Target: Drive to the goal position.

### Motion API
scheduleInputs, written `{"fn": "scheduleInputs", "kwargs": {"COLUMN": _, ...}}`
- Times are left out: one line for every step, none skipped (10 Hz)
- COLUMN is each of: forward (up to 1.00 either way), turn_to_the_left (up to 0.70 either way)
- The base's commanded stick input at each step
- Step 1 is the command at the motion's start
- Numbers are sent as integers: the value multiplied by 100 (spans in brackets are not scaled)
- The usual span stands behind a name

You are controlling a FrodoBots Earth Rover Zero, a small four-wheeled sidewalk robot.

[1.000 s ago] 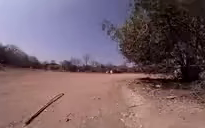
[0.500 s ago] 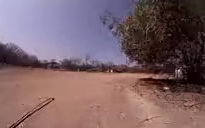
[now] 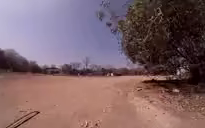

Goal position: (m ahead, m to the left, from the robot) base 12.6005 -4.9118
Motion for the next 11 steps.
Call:
{"fn": "scheduleInputs", "kwargs": {"forward": 100, "turn_to_the_left": 0}}
{"fn": "scheduleInputs", "kwargs": {"forward": 100, "turn_to_the_left": 0}}
{"fn": "scheduleInputs", "kwargs": {"forward": 100, "turn_to_the_left": 0}}
{"fn": "scheduleInputs", "kwargs": {"forward": 100, "turn_to_the_left": 0}}
{"fn": "scheduleInputs", "kwargs": {"forward": 100, "turn_to_the_left": 0}}
{"fn": "scheduleInputs", "kwargs": {"forward": 100, "turn_to_the_left": 0}}
{"fn": "scheduleInputs", "kwargs": {"forward": 100, "turn_to_the_left": 0}}
{"fn": "scheduleInputs", "kwargs": {"forward": 100, "turn_to_the_left": 0}}
{"fn": "scheduleInputs", "kwargs": {"forward": 100, "turn_to_the_left": 0}}
{"fn": "scheduleInputs", "kwargs": {"forward": 100, "turn_to_the_left": -10}}
{"fn": "scheduleInputs", "kwargs": {"forward": 100, "turn_to_the_left": -20}}
